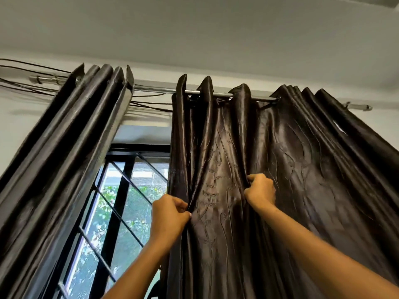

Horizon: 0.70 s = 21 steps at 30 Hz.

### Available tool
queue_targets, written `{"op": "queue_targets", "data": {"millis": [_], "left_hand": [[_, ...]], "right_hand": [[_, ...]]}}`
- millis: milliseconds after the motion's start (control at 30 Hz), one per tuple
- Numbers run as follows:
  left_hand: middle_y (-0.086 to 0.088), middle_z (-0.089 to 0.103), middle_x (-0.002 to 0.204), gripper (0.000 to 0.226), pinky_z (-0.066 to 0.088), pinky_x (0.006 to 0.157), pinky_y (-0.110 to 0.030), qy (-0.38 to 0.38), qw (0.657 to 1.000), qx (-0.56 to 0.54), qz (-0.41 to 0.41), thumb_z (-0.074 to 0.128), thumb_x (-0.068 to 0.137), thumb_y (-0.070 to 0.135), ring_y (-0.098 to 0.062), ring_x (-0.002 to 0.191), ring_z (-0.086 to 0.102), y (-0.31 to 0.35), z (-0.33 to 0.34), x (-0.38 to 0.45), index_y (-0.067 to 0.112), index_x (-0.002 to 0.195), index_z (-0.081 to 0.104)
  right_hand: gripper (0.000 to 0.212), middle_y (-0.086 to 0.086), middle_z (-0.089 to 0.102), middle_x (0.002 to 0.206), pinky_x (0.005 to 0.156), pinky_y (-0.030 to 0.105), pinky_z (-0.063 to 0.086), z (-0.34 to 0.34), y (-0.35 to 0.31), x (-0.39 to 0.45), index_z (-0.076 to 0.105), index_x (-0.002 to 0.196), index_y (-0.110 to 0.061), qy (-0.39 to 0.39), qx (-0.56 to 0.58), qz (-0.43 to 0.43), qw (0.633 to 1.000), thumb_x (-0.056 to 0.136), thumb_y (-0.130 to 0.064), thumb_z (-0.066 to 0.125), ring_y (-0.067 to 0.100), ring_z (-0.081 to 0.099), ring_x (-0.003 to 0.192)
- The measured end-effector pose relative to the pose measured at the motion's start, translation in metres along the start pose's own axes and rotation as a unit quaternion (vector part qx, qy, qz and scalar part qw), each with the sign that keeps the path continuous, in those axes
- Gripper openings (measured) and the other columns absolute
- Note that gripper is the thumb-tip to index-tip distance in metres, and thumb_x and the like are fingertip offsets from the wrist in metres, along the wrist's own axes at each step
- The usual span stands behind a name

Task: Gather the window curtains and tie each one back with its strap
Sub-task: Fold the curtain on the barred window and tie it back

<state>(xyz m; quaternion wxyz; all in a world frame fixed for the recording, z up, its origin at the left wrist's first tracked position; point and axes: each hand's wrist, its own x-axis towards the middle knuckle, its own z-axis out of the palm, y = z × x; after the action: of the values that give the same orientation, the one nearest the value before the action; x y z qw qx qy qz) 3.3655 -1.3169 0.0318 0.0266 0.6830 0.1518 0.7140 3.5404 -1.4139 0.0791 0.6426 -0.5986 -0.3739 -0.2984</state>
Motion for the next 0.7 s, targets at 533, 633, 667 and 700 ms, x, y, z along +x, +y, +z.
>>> {"op": "queue_targets", "data": {"millis": [533,633,667,700], "left_hand": [[-0.007,0.074,0.073,0.010,0.056,0.056,-0.025,-0.059,0.986,-0.134,-0.085,0.072,0.080,0.002,-0.017,0.069,0.072,-0.022,-0.063,0.009,0.002,0.090,0.074],[-0.012,0.074,0.085,0.022,0.058,0.060,-0.026,-0.075,0.975,-0.197,-0.073,0.071,0.083,0.012,-0.018,0.079,0.072,-0.008,-0.059,0.005,0.001,0.101,0.071],[-0.011,0.074,0.087,0.028,0.058,0.060,-0.027,-0.076,0.973,-0.206,-0.074,0.073,0.080,0.016,-0.017,0.080,0.072,-0.003,-0.052,0.005,0.002,0.104,0.071],[-0.010,0.074,0.088,0.034,0.058,0.061,-0.029,-0.071,0.973,-0.206,-0.076,0.078,0.075,0.022,-0.016,0.081,0.072,0.003,-0.045,0.005,0.003,0.103,0.071]], "right_hand": [[0.038,0.011,0.035,0.066,0.060,0.028,0.033,0.049,-0.138,-0.048,0.026,0.057,-0.013,-0.170,0.000,-0.203,0.964,0.084,0.007,0.044,0.040,0.053,0.086],[0.029,0.024,0.059,0.087,0.073,0.028,0.038,0.034,-0.121,-0.041,0.041,0.059,-0.009,-0.196,-0.002,-0.173,0.965,0.086,0.002,0.043,0.040,0.054,0.109],[0.023,0.025,0.062,0.103,0.078,0.029,0.042,0.027,-0.117,-0.039,0.055,0.069,-0.004,-0.202,0.007,-0.156,0.967,0.087,0.002,0.042,0.038,0.055,0.112],[0.023,0.023,0.062,0.115,0.084,0.030,0.044,0.023,-0.113,-0.036,0.064,0.088,0.001,-0.208,0.014,-0.140,0.968,0.088,0.002,0.041,0.037,0.054,0.115]]}}
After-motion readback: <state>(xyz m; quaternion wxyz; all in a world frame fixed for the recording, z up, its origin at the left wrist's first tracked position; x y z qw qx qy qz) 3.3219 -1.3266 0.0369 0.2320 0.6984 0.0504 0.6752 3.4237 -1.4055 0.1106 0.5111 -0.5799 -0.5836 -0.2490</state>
